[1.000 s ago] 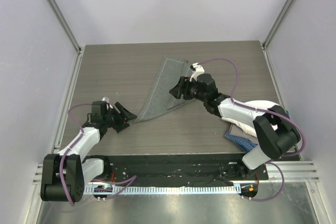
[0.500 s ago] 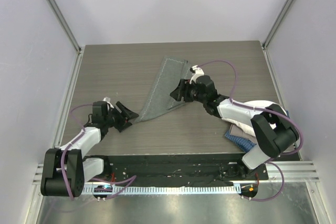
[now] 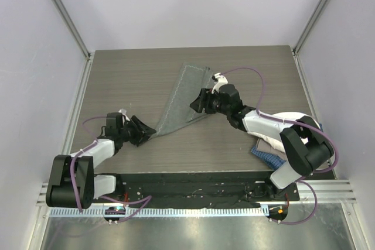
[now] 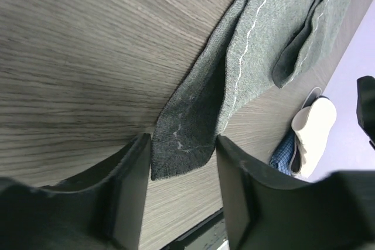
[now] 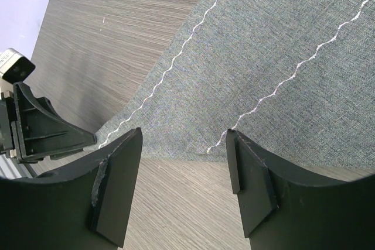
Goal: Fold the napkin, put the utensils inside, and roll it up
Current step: Fold the napkin
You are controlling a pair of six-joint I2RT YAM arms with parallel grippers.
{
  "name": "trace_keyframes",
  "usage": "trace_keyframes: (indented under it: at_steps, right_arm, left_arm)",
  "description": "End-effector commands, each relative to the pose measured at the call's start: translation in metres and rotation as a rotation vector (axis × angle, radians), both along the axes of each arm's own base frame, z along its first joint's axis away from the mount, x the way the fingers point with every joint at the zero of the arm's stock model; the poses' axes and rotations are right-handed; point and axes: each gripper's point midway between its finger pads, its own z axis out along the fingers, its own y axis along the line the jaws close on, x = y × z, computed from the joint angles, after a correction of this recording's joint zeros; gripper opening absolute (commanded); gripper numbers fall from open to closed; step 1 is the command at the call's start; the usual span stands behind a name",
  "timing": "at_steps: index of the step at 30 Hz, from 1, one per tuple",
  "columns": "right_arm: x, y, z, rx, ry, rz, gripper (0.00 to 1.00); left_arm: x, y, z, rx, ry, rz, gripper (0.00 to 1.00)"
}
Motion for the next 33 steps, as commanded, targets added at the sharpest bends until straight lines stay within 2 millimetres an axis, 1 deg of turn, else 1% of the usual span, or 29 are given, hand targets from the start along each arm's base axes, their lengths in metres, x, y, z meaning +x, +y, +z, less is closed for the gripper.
trace_keyframes:
  at_steps: [1,2,3,5,9,11,14,15,17,18,20,21,22,23,25,26,27,28,29,30,31,32,33]
  right_arm:
    - [0.006,0.002,0.010,0.022,-0.043,-0.017,0.67]
    - [0.006,0.003,0.010,0.022,-0.041,-0.016,0.67]
    - [0.006,0.003,0.010,0.022,-0.041,-0.016,0.67]
    - [0.007,0.002,0.009,0.021,-0.042,-0.017,0.67]
    - [0.005,0.004,0.002,-0.005,-0.044,0.004,0.67]
    - [0.004,0.005,-0.003,-0.017,-0.042,0.016,0.67]
    - [-0.001,0.012,-0.005,-0.039,-0.064,0.051,0.67]
    - [-0.005,0.018,-0.006,-0.044,-0.072,0.070,0.67]
    - [-0.008,0.024,-0.008,-0.070,-0.095,0.100,0.66]
    - [-0.009,0.028,-0.008,-0.077,-0.106,0.114,0.66]
    - [-0.016,0.039,-0.012,-0.118,-0.141,0.158,0.66]
    - [-0.018,0.044,-0.011,-0.132,-0.164,0.173,0.66]
    - [-0.028,0.055,-0.012,-0.146,-0.187,0.209,0.66]
    - [-0.028,0.058,-0.014,-0.191,-0.231,0.218,0.66]
    - [-0.033,0.069,-0.014,-0.222,-0.285,0.237,0.66]
    - [-0.045,0.081,-0.015,-0.237,-0.315,0.268,0.67]
    - [-0.041,0.081,-0.012,-0.265,-0.371,0.231,0.67]
    - [-0.044,0.086,-0.010,-0.269,-0.402,0.231,0.67]
    - [-0.054,0.096,-0.008,-0.267,-0.430,0.251,0.67]
    - [-0.054,0.100,-0.004,-0.275,-0.484,0.239,0.68]
    - [-0.058,0.106,-0.003,-0.285,-0.510,0.245,0.68]
    - [-0.071,0.119,0.000,-0.287,-0.542,0.271,0.68]
    - [-0.070,0.121,0.002,-0.328,-0.591,0.259,0.68]
  left_arm:
    - [0.006,-0.003,0.006,-0.003,-0.036,-0.014,0.48]
    - [0.007,-0.003,0.006,0.000,-0.038,-0.013,0.47]
    - [0.006,-0.003,0.004,0.001,-0.032,-0.015,0.42]
    - [0.006,-0.004,0.004,-0.002,-0.031,-0.021,0.39]
    - [0.009,-0.006,0.002,-0.010,-0.029,-0.029,0.31]
    - [0.010,-0.007,0.001,-0.011,-0.025,-0.033,0.29]
    - [0.012,-0.008,0.003,-0.017,-0.032,-0.041,0.23]
    - [0.014,-0.009,0.005,-0.020,-0.040,-0.043,0.18]
    - [0.016,-0.011,0.008,-0.030,-0.052,-0.053,0.13]
    - [0.019,-0.011,0.012,-0.034,-0.064,-0.055,0.08]
    - [0.020,-0.014,0.016,-0.048,-0.073,-0.067,0.03]
    - [0.023,-0.015,0.020,-0.052,-0.085,-0.070,0.00]
    - [0.024,-0.016,0.022,-0.055,-0.090,-0.074,0.00]
    - [0.023,-0.016,0.023,-0.058,-0.091,-0.079,0.00]
    - [0.026,-0.017,0.028,-0.059,-0.101,-0.083,0.00]
    - [0.025,-0.017,0.029,-0.063,-0.096,-0.088,0.00]
    - [0.026,-0.018,0.032,-0.066,-0.103,-0.089,0.00]
    - [0.026,-0.019,0.034,-0.072,-0.104,-0.090,0.00]
    - [0.026,-0.020,0.036,-0.081,-0.104,-0.090,0.00]
    - [0.027,-0.021,0.039,-0.087,-0.109,-0.092,0.00]
    - [0.027,-0.021,0.041,-0.090,-0.109,-0.090,0.00]
    - [0.027,-0.021,0.042,-0.091,-0.111,-0.089,0.00]
    - [0.028,-0.021,0.043,-0.093,-0.110,-0.090,0.00]
